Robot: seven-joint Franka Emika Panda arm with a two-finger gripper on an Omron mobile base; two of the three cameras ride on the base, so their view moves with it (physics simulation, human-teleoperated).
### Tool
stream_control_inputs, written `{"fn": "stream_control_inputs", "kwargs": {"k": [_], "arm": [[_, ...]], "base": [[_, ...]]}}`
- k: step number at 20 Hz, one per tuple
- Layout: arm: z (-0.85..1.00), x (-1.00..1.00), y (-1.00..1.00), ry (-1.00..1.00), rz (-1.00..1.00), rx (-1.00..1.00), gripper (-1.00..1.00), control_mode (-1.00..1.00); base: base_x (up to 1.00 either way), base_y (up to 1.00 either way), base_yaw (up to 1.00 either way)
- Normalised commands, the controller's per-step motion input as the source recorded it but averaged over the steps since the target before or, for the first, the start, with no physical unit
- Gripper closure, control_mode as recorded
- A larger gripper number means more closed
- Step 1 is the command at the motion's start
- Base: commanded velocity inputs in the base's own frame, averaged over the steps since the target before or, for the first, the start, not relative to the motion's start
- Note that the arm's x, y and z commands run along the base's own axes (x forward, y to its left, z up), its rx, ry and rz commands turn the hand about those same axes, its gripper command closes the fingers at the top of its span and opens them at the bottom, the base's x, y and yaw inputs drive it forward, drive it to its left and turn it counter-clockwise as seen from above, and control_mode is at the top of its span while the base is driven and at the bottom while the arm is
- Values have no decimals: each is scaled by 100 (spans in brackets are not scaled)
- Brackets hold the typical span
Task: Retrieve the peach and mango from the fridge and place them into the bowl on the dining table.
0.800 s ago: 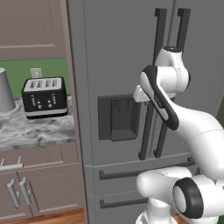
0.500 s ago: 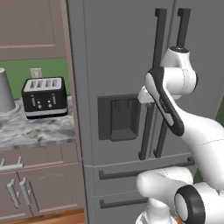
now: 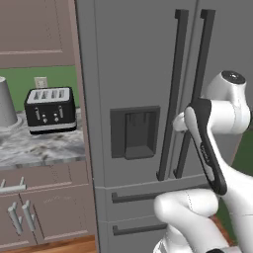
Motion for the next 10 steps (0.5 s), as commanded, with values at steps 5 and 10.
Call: {"fn": "stream_control_inputs", "kwargs": {"k": [5,10], "arm": [[-23,-44,-14,-16,-3,0,-100,-100],[-11,-22,0,-12,-3,0,-100,-100]], "base": [[0,0,0],[0,0,0]]}}
